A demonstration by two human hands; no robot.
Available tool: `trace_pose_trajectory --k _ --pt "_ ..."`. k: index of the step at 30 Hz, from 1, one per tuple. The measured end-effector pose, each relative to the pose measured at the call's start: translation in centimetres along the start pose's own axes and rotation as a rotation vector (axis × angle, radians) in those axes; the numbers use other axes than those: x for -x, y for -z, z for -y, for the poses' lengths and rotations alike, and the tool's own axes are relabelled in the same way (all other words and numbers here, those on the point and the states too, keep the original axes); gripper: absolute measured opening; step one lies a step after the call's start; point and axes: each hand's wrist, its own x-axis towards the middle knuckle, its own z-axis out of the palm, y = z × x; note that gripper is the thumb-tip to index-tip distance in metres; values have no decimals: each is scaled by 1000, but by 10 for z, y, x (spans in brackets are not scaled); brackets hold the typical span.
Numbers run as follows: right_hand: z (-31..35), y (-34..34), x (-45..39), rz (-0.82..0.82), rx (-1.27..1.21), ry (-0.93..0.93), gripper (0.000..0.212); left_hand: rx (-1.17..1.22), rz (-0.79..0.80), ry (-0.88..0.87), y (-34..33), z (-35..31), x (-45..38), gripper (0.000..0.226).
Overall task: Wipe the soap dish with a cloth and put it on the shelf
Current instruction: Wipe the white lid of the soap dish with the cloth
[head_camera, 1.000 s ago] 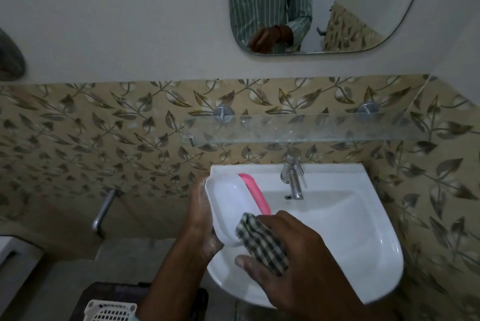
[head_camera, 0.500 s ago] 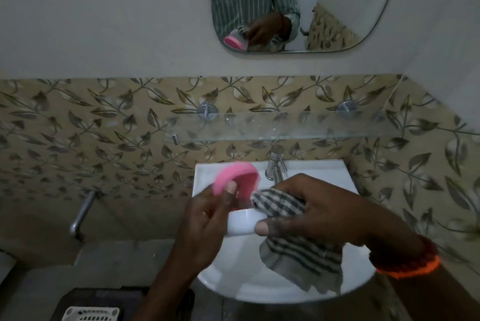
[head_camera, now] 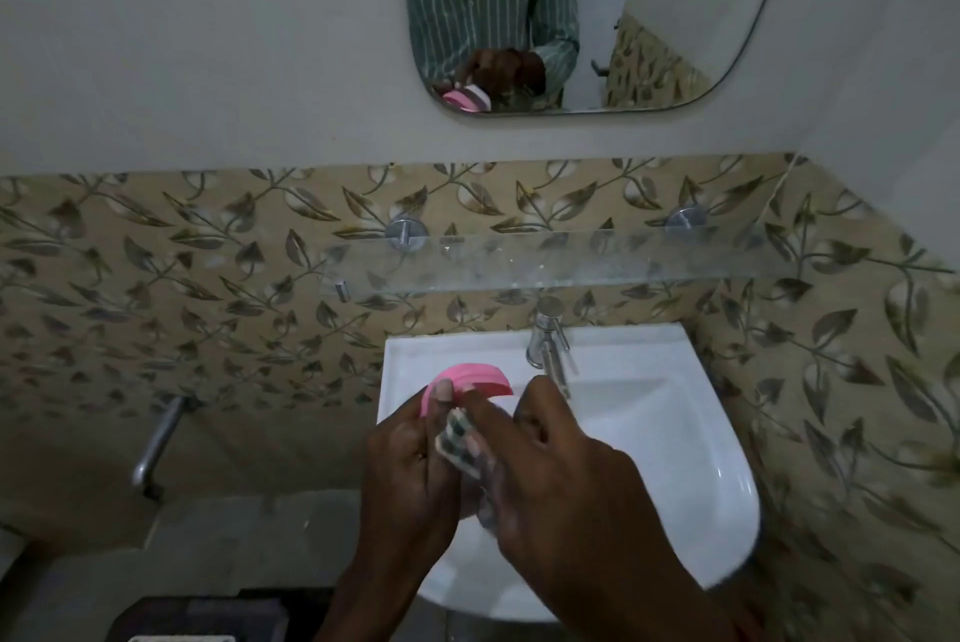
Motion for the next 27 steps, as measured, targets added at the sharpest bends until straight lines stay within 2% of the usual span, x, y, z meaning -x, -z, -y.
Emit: trace_pose_trajectory --k 3,7,10,13,15,18,20,22,24,27 --pt "-20 5 -5 -83 -132 -127 31 -47 -54 -33 3 -3 -1 42" --pt "-33 0 0 -143 -250 -222 31 62 -139 36 5 -7 -2 53" --pt "-19 -7 3 -165 -291 -197 39 39 -143 30 3 -9 -7 60" --pt "-14 -4 -1 -324 -316 -166 31 80 -118 28 3 -10 -8 58" --pt "-12 2 -5 -369 -319 -146 32 137 -69 83 -2 -13 -2 55" --pt "-13 4 -4 -336 -293 -86 38 275 -10 232 -12 -24 9 53" --pt "-18 -1 0 -319 -352 -173 41 355 -79 385 -13 -31 9 51" --pt "-20 -12 8 -306 -451 -243 27 516 -198 503 -11 -28 6 58" --pt "-19 -19 15 -275 -549 -277 14 556 -257 568 -13 -27 5 65" --pt "-21 -20 17 -252 -685 -317 20 558 -238 616 -18 -27 11 58"
